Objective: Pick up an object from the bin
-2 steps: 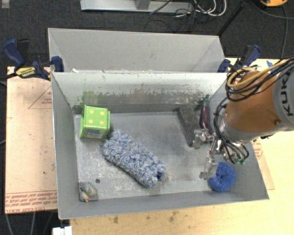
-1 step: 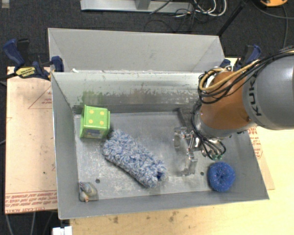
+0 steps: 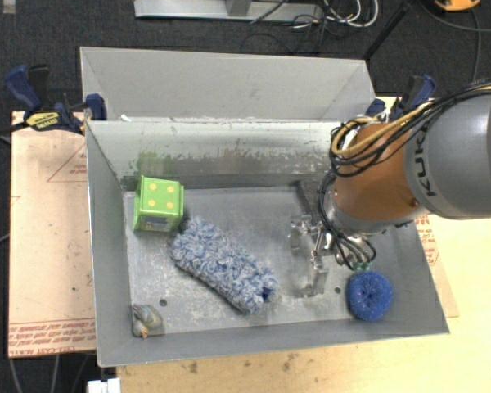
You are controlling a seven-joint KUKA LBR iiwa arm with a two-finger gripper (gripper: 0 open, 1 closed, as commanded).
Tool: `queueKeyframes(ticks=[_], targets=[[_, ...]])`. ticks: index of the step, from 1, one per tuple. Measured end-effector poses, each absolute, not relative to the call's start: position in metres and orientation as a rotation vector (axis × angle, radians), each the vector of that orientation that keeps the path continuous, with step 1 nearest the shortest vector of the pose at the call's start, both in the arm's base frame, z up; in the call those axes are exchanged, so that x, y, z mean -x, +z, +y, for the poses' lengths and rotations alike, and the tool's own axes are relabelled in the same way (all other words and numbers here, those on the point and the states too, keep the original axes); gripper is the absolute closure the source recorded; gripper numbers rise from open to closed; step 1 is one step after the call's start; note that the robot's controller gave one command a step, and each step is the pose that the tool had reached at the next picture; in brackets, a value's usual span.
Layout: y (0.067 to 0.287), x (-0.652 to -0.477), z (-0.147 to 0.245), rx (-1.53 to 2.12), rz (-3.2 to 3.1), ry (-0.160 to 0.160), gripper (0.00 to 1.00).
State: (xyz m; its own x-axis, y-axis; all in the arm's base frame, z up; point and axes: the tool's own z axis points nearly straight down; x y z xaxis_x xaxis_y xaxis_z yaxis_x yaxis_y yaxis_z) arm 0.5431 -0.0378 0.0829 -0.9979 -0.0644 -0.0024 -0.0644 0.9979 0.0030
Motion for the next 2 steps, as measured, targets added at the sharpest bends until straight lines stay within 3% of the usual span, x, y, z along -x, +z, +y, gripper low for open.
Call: queueKeyframes(ticks=[1,2], targets=[[0.106,-0.537,-0.049,0.091,3.144,0.003,0.00],[0.099,-0.529,-0.013,0.185,3.131,-0.004,0.00]])
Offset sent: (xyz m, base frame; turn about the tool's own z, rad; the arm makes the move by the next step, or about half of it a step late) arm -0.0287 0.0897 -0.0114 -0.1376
